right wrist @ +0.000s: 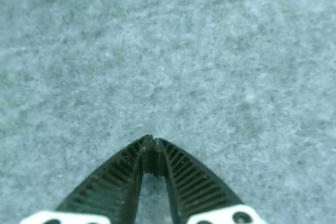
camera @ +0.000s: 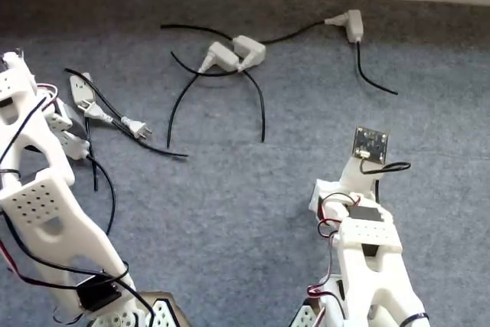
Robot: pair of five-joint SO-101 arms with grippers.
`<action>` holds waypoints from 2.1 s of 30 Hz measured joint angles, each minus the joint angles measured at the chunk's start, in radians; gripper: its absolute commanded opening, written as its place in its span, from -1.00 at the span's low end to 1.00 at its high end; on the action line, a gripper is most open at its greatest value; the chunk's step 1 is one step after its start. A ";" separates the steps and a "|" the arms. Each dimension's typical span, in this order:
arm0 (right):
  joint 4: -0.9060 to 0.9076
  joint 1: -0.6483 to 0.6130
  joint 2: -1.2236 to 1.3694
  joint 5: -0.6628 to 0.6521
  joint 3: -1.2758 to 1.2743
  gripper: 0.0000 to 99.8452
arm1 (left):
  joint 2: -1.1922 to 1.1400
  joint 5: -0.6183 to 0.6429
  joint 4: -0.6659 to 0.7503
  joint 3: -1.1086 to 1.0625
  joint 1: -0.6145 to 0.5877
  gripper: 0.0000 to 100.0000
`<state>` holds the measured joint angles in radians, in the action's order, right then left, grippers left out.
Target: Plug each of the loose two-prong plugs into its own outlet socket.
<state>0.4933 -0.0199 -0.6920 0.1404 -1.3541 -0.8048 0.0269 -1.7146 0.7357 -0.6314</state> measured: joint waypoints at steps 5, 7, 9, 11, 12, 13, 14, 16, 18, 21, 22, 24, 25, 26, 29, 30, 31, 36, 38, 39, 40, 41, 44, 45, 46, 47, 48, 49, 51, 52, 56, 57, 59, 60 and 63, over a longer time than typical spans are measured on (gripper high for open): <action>0.000 0.000 0.000 0.000 0.000 -0.99 | -0.061 0.081 0.017 0.000 0.005 -0.50; 0.000 0.000 0.000 0.000 0.000 -0.99 | -0.061 0.107 0.018 0.000 0.005 -0.50; 0.000 0.000 0.000 0.000 0.000 -0.99 | -0.061 0.124 0.018 0.003 0.005 -0.50; 0.000 0.000 0.000 0.000 0.000 -0.99 | -0.064 0.132 0.018 0.043 0.005 -0.50; 0.000 0.000 0.000 0.000 0.000 -0.99 | -0.064 0.133 0.015 0.072 0.003 -0.50; 0.000 0.000 0.000 0.000 0.000 -0.99 | -0.064 0.137 -0.005 0.112 0.002 -0.50; 0.000 0.000 0.000 0.000 0.000 -0.99 | -0.064 0.137 -0.020 0.152 0.002 -0.50; 0.000 0.000 0.000 0.000 0.000 -0.99 | -0.063 0.137 -0.031 0.215 0.002 -0.50; 0.000 0.000 0.000 0.000 0.000 -0.99 | -0.063 0.137 -0.034 0.244 0.002 -0.50; 0.000 0.000 0.000 0.000 0.000 -0.99 | -0.063 0.137 -0.038 0.253 0.008 -0.50; 0.000 0.000 0.000 0.000 0.000 -0.99 | -0.063 0.137 -0.040 0.255 0.015 -0.50; 0.000 0.000 0.000 0.000 0.000 -0.99 | -0.063 0.137 -0.040 0.255 0.037 -0.50; 0.000 0.000 0.000 0.000 0.000 -0.99 | -0.066 0.137 -0.040 0.255 0.048 -0.50; 0.000 0.000 0.000 0.000 0.000 -0.99 | -0.066 0.137 -0.040 0.250 0.057 -0.50; 0.000 0.000 0.000 0.000 0.000 -0.99 | -0.066 0.137 -0.040 0.204 0.084 -0.50; 0.000 0.000 0.000 0.000 0.000 -0.99 | -0.066 0.137 -0.040 0.189 0.091 -0.50; 0.000 0.000 0.000 0.000 0.000 -0.99 | -0.066 0.137 -0.040 0.173 0.095 -0.50; 0.000 0.000 0.000 0.000 0.000 -0.99 | -0.066 0.137 -0.040 0.158 0.101 -0.50; 0.000 0.000 0.000 0.000 0.000 -0.99 | -0.066 0.137 -0.040 0.158 0.101 -0.50; 0.000 0.000 0.000 0.000 0.000 -0.99 | -0.066 0.137 -0.040 0.158 0.100 -0.50; 0.000 0.000 0.000 0.000 0.000 -0.99 | -0.066 0.137 -0.040 0.158 0.095 -0.50; 0.000 0.000 0.000 0.000 0.000 -0.99 | -0.066 0.137 -0.040 0.158 0.087 -0.50; 0.000 0.000 0.000 0.000 0.000 -0.99 | -0.066 0.137 -0.040 0.157 0.055 -0.50; 0.000 0.000 0.000 0.000 0.000 -0.99 | -0.066 0.137 -0.040 0.152 0.043 -0.50; 0.000 0.000 0.000 0.000 0.000 -0.99 | -0.066 0.137 -0.040 0.152 0.031 -0.50; 0.000 0.000 0.000 0.000 0.000 -0.99 | -0.066 0.137 -0.040 0.152 0.021 -0.50; 0.000 0.000 0.000 0.000 0.000 -0.99 | -0.066 0.137 -0.040 0.152 0.011 -0.50; 0.000 0.000 0.000 0.000 0.000 -0.99 | -0.066 0.137 -0.040 0.152 0.003 -0.50; 0.000 0.000 0.000 0.000 0.000 -0.99 | -0.066 0.137 -0.040 0.152 -0.006 -0.50; 0.000 0.000 0.000 0.000 0.000 -0.99 | -0.066 0.137 -0.040 0.152 -0.008 -0.50; 0.000 0.000 0.000 0.000 0.000 -0.99 | -0.083 0.137 -0.040 0.152 -0.008 -0.50; 0.000 0.000 0.000 0.000 0.000 -0.99 | -0.101 0.137 -0.040 0.152 -0.008 -0.50; 0.000 0.000 0.000 0.000 0.000 -0.99 | -0.146 0.140 -0.040 0.152 -0.009 -0.50; 0.000 0.000 0.000 0.000 0.000 -0.99 | -0.167 0.140 -0.040 0.152 -0.008 -0.50; 0.000 0.000 0.000 0.000 0.000 -0.99 | -0.216 0.138 -0.040 0.173 -0.011 -0.50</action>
<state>0.4933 -0.0199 -0.6920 0.1404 -1.3541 -1.0211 0.1649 -1.7545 0.9091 -0.6421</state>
